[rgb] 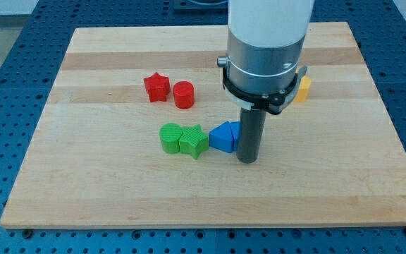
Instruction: Move the green star and green circle slightly up
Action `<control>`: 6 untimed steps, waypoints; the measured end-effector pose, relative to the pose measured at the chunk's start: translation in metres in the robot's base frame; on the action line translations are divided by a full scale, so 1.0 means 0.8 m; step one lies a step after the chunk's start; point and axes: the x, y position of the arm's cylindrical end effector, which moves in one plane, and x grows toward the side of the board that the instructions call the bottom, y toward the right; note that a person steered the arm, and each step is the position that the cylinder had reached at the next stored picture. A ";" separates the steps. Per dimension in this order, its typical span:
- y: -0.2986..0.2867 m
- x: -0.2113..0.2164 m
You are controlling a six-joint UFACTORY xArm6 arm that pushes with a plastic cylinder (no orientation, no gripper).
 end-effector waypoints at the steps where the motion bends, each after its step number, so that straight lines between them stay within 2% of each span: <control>1: -0.026 0.023; 3: -0.081 0.014; 6: -0.089 0.000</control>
